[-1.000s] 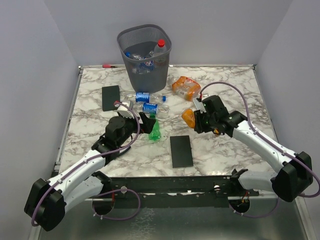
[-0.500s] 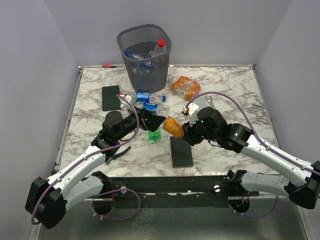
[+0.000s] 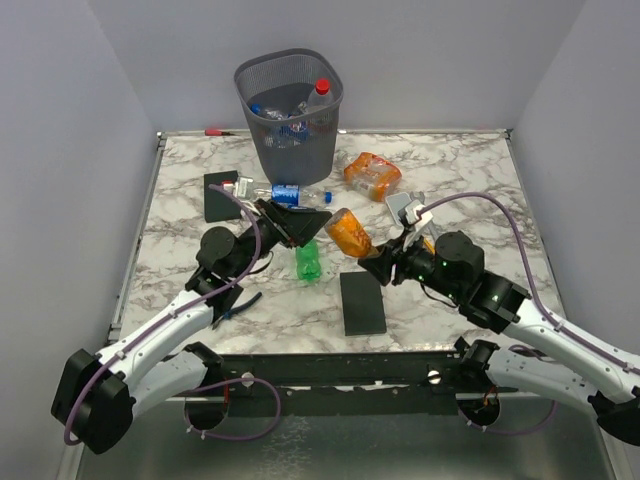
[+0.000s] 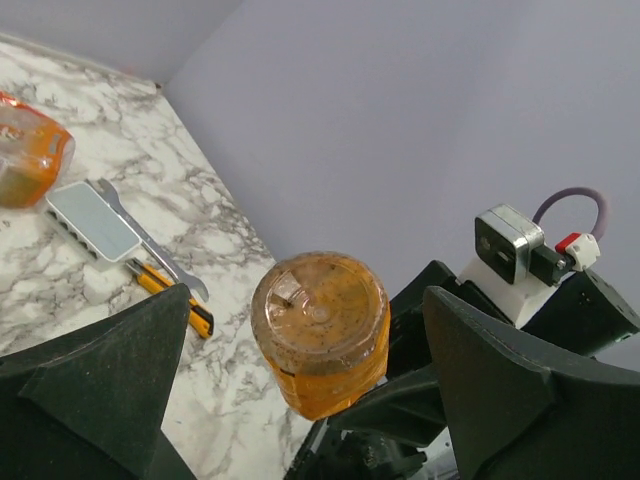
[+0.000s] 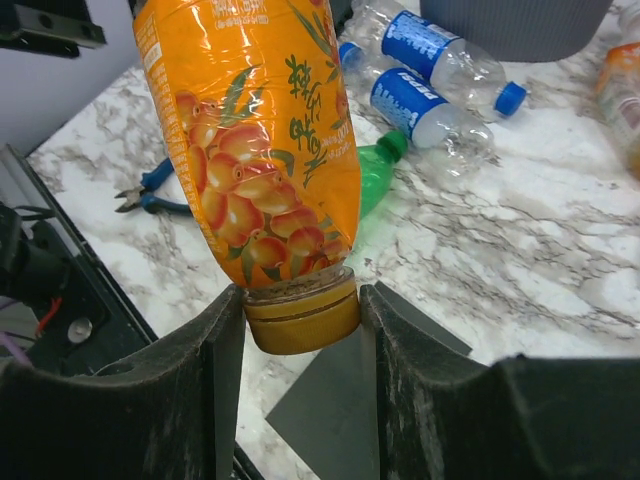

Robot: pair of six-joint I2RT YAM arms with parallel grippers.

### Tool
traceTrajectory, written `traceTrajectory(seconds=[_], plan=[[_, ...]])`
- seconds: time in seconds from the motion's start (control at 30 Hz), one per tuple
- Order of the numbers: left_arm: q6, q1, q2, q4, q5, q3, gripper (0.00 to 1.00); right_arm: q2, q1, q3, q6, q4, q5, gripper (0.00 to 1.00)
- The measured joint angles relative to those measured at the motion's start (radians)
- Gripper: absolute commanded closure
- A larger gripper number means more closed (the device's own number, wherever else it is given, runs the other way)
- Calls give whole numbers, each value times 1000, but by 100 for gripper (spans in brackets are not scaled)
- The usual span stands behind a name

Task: Put the plastic bottles in the bin
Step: Pick up the plastic bottle at the center of the board.

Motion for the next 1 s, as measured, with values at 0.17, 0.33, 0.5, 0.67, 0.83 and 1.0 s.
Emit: traceTrajectory(seconds=[0.17, 0.33, 0.5, 0.67, 0.83, 1.0], plan=[[-41, -38, 61, 4, 1, 9, 1, 0, 0, -71, 83, 121, -32, 73], [-28, -102, 63, 11, -4, 9, 1, -9, 0, -125, 168, 238, -70, 73], [11, -143, 68, 12, -5, 9, 7, -9, 0, -147, 226, 304, -106, 73], [41, -155, 67, 13, -31, 9, 26, -9, 0, -149, 246, 325, -127, 72], [47, -155, 63, 23, -52, 9, 54, -9, 0, -152, 251, 325, -135, 71], [48, -160, 64, 26, -58, 9, 72, -2, 0, -151, 250, 325, -140, 40]])
